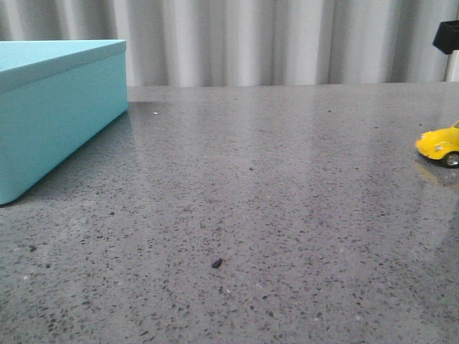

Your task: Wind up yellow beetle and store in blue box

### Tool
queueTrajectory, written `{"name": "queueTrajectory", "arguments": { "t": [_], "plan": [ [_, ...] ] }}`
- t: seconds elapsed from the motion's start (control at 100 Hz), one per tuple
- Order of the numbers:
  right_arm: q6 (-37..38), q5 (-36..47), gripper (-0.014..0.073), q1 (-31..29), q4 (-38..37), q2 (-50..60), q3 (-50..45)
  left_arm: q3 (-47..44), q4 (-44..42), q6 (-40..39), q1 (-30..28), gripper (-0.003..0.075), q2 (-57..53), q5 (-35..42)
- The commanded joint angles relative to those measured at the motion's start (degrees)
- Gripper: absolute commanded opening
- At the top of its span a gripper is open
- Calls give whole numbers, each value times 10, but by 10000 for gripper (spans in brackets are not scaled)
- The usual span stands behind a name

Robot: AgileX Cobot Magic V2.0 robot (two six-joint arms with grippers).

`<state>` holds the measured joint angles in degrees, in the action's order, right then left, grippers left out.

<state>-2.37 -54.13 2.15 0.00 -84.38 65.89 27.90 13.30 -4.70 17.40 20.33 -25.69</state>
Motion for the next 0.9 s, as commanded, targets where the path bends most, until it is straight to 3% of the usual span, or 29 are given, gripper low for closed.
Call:
{"name": "queueTrajectory", "arguments": {
  "t": [0.0,0.27,0.42,0.62,0.89],
  "plan": [
    [-8,-4,-53,-28,-20,10,11,15,10,-1,5,-21,8,44],
    [-7,-15,-53,-101,-24,10,11,15,10,-1,5,-21,8,44],
    [-14,27,-53,-92,7,40,25,15,10,-1,5,-21,8,44],
    [-111,28,-53,-57,130,152,117,15,10,-1,5,-21,8,44],
    [-113,54,-53,-29,133,274,154,15,10,-1,5,-21,8,62]
  ]
}}
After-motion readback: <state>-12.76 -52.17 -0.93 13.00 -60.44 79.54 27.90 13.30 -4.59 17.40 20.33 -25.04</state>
